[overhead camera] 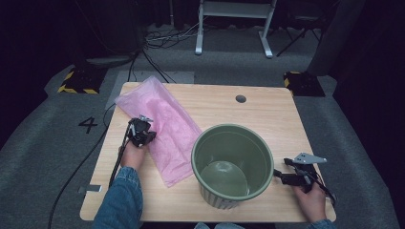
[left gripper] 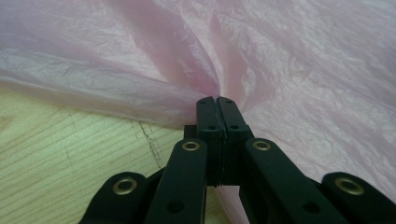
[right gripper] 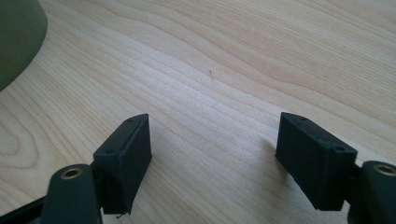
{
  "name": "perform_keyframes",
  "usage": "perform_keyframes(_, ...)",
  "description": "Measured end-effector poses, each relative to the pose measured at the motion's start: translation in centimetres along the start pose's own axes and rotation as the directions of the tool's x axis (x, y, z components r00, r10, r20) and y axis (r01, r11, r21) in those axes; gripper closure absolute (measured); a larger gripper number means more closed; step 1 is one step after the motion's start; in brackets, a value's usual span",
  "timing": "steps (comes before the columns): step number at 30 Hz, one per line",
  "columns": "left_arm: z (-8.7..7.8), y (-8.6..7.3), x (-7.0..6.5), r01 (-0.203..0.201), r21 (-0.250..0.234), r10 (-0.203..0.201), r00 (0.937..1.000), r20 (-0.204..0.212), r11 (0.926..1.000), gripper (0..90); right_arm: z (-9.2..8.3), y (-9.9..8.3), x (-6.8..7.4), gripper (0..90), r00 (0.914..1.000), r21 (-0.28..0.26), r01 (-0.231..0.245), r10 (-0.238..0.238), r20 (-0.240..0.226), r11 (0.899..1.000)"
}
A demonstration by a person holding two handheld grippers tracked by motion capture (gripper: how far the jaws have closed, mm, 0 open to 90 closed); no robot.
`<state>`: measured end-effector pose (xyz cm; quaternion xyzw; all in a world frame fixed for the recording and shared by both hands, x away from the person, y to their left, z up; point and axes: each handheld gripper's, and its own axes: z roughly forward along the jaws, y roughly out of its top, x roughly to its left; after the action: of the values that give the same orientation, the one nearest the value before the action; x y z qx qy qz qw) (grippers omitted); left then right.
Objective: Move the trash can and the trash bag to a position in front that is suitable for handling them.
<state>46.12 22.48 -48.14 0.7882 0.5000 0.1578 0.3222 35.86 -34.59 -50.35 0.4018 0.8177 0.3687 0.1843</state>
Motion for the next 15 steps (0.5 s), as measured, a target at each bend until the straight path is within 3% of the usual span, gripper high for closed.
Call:
perform_keyframes(3, -1.4, -0.1, 0.4, 0.046, -0.084, -0.04, 0.997, 0.066, 0.9954, 89.4, 0.0, 0.0, 0.0, 26.3, 1.0, 0.0, 0.0, 0.0, 0.0, 1.0)
perform_keyframes(6, -2.9, -0.1, 0.5, 0.045, -0.149, -0.028, 0.9932, 0.113, 0.9879, 89.3, 0.0, 0.0, 0.0, 26.3, 1.0, 0.0, 0.0, 0.0, -0.002, 1.0)
perform_keyframes(11, -5.1, 0.1, -0.1, 0.023, -0.239, 0.006, 0.9924, 0.123, 0.9708, 89.3, 0.0, 0.0, 0.0, 26.3, 1.0, 0.001, 0.001, -0.001, -0.001, 1.0)
perform_keyframes(15, -6.6, 0.4, -0.6, 0.005, -0.284, 0.031, 0.992, 0.122, 0.9588, 89.3, 0.0, 0.0, 0.0, 26.3, 1.0, 0.001, 0.001, -0.001, -0.002, 1.0)
